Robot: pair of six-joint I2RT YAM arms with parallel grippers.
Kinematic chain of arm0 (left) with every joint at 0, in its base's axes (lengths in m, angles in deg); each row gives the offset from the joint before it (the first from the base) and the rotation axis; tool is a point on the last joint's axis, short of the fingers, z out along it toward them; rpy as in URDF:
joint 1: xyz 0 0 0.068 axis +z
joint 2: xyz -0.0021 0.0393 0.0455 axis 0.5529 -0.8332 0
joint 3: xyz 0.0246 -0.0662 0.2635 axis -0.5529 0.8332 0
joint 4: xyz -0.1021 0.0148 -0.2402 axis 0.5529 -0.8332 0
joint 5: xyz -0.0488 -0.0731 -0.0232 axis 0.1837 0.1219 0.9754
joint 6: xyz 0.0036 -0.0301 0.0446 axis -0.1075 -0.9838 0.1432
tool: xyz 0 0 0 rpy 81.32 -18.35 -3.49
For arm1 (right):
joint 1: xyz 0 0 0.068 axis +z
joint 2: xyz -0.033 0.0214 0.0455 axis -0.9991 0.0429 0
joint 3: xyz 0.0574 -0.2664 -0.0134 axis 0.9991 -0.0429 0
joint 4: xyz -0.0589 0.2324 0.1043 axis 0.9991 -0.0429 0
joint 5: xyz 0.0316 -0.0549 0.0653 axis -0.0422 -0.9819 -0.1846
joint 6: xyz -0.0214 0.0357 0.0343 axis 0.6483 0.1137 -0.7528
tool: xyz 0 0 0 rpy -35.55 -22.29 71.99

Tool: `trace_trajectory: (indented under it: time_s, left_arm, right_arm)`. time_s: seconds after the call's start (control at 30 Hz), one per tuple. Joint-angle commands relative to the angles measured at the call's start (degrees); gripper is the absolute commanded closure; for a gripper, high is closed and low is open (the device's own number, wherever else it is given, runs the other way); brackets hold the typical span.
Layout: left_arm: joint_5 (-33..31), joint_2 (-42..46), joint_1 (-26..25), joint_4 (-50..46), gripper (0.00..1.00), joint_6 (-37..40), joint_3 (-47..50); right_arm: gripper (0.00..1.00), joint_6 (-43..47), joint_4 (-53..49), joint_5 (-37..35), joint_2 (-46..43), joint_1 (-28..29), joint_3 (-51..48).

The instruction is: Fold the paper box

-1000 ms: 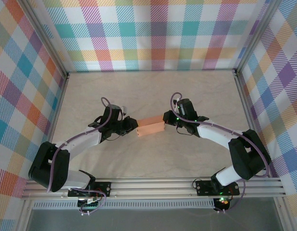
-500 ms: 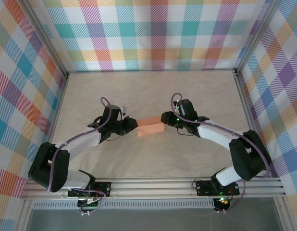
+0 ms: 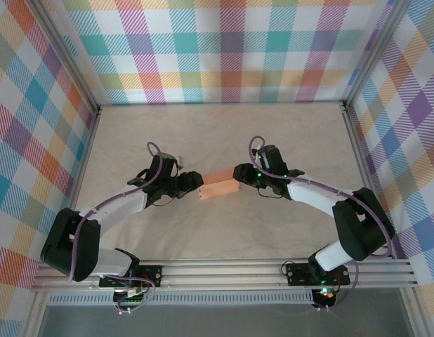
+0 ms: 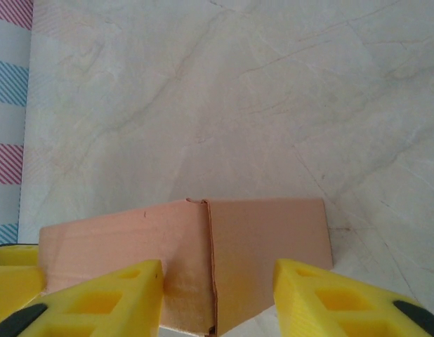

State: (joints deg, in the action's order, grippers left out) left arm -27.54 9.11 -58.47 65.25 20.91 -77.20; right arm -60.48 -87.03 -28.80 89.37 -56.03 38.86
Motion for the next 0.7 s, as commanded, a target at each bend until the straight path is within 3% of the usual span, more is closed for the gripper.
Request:
trace_trajectory:
  time_s: [0.0,0.1,0.27,0.6,0.67]
  left_arm:
    - [-1.45,2.14,0.91,-3.41,0.44,2.48,-4.42]
    - [-2.65,2.76,1.07,-4.69,0.45,3.16,-4.46]
    - [-3.41,1.02,1.7,-3.41,0.73,2.61,-2.26]
    - [-1.23,-5.07,1.71,0.23,0.81,1.69,2.01]
    - [-1.55,-5.47,1.71,-0.13,0.86,2.33,3.22]
  right_arm:
    - [0.58,-0.08,-1.38,-0.54,1.7,-0.17,-0.37]
    - [0.6,0.24,-1.74,-1.25,1.61,-0.2,-0.48]
    - [0.6,0.25,-1.54,-1.1,1.78,-0.22,-0.52]
    - [0.6,0.45,-2.05,-1.27,1.04,-0.2,-0.51]
    - [0.61,0.45,-2.15,-1.36,0.92,-0.22,-0.51]
